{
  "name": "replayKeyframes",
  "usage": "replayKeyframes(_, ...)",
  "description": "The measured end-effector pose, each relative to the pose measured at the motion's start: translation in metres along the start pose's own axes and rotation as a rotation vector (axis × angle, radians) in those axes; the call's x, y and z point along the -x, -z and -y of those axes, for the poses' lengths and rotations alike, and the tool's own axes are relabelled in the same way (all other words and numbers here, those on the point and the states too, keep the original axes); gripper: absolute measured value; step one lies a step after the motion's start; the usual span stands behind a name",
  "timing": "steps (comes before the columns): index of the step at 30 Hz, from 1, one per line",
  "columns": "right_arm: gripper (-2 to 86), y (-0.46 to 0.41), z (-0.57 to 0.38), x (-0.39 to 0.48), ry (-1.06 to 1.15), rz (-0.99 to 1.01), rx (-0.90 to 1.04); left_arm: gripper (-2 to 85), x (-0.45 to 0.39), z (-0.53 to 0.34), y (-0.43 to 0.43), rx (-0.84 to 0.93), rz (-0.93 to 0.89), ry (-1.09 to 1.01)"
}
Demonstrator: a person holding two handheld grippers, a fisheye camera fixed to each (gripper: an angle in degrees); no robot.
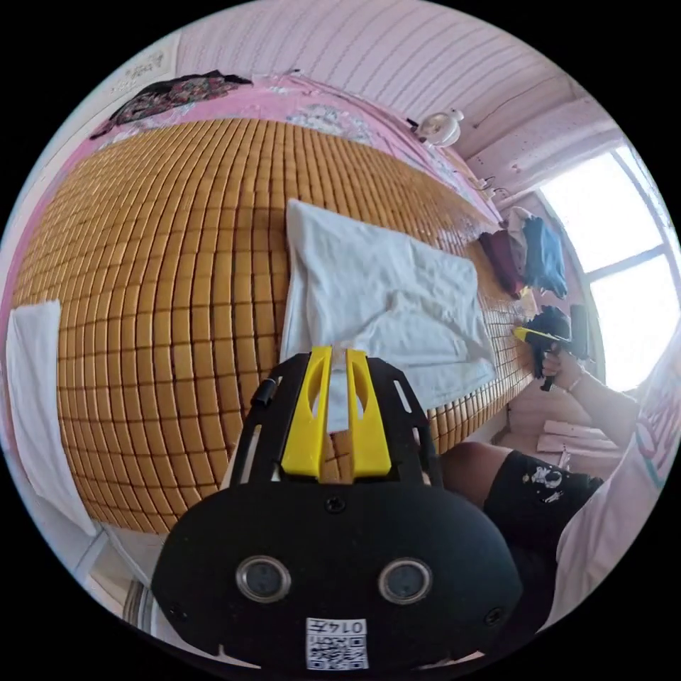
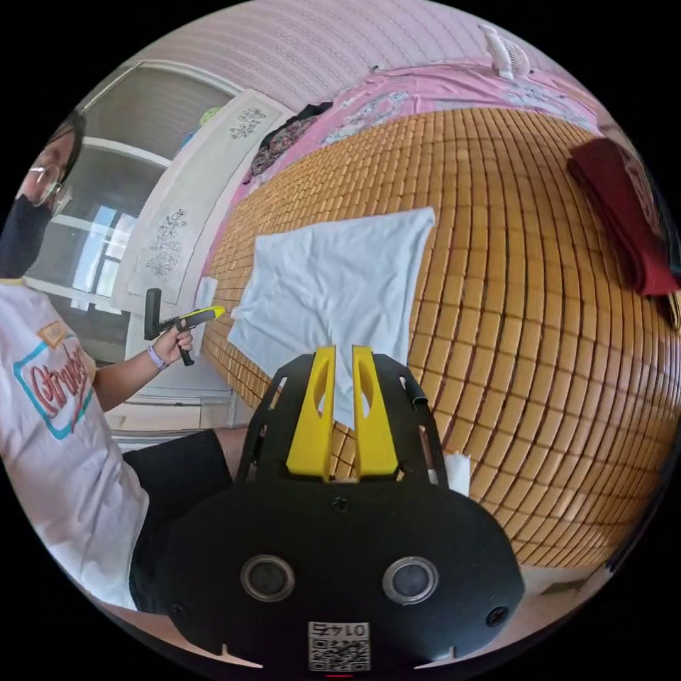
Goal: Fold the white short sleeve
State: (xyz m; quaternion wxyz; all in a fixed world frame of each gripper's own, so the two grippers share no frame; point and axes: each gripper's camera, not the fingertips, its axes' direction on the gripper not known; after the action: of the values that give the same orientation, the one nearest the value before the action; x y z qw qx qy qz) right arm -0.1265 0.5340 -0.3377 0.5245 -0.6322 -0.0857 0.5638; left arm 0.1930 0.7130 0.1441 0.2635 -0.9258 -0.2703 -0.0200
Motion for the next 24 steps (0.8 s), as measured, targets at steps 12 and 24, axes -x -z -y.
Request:
replayKeyframes(12,8.2,-0.067,0.075,0.098,0.111,-0.165,-0.015,6.8,-0.074,0.022,-0.029,-0.041,-0.037,-0.167)
replayKeyframes(24,1.7,-0.118,0.139,0.189,0.311,-0.106,0.078,-0.3,-0.144,0.034,-0.084,0.112,0.02,-0.384)
